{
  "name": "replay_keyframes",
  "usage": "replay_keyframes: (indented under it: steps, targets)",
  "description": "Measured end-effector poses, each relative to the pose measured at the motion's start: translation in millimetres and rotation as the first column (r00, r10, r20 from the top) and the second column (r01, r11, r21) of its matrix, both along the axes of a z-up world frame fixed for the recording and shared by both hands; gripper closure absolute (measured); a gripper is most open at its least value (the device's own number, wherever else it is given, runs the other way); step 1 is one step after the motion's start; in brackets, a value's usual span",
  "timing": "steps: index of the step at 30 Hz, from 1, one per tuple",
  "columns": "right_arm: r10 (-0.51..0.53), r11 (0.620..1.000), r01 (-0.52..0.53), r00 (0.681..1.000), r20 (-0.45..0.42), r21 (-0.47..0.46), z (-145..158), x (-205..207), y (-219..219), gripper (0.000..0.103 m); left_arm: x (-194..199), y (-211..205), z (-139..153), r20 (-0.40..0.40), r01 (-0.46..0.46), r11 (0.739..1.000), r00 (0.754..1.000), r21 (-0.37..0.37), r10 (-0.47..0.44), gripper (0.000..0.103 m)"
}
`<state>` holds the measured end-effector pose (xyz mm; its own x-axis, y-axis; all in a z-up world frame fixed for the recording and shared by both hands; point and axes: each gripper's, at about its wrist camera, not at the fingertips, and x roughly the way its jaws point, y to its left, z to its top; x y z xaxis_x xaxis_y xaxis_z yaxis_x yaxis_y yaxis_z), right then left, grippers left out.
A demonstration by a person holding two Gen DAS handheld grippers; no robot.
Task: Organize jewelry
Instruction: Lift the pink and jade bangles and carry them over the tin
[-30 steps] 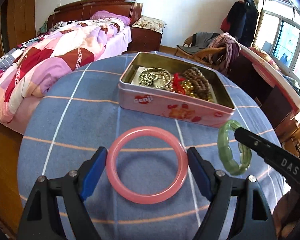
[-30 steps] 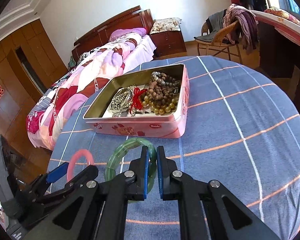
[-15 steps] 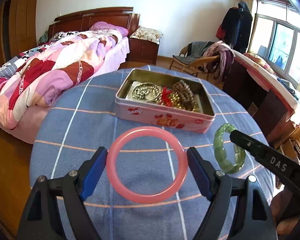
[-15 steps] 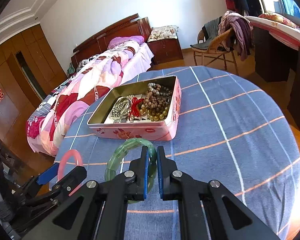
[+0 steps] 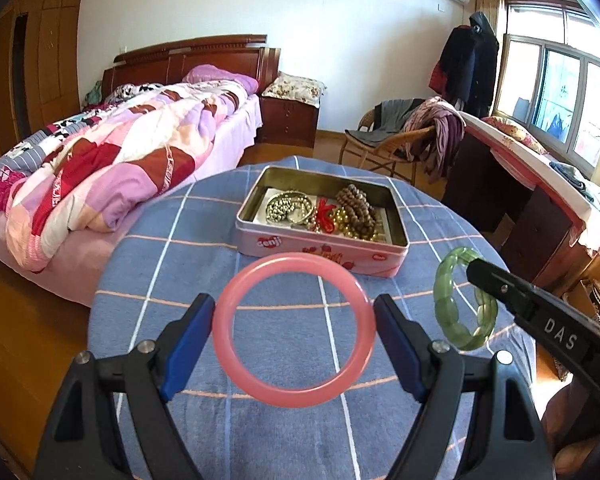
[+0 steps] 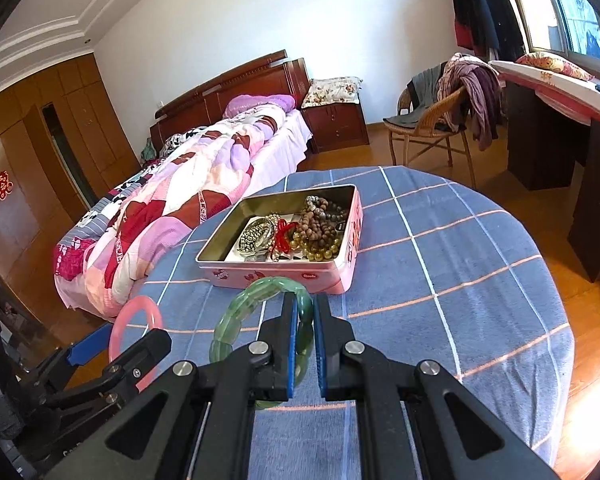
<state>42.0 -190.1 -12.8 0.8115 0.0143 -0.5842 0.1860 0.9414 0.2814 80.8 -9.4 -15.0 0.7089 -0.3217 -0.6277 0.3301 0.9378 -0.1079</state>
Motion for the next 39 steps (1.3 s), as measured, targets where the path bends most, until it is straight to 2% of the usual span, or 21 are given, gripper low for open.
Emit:
replay_keyframes:
  steps: [15, 30, 39]
  targets:
    - [0.011, 0.999, -0.009, 0.999, 0.05, -0.051, 17, -24, 14, 0.096, -16, 4, 9, 0.036, -0.009, 1.0, 0.999, 0.01, 0.008, 0.021]
    - [0.012, 0.998, -0.01, 0.999, 0.04, -0.068, 15, -15, 14, 0.096, -12, 5, 4, 0.019, -0.013, 1.0, 1.0, -0.001, 0.013, 0.021]
    - [0.004, 0.997, 0.0, 0.998, 0.063, -0.078, 24, 1, 7, 0.096, 7, -7, 12, 0.03, -0.002, 1.0, 1.0, -0.006, 0.002, 0.021]
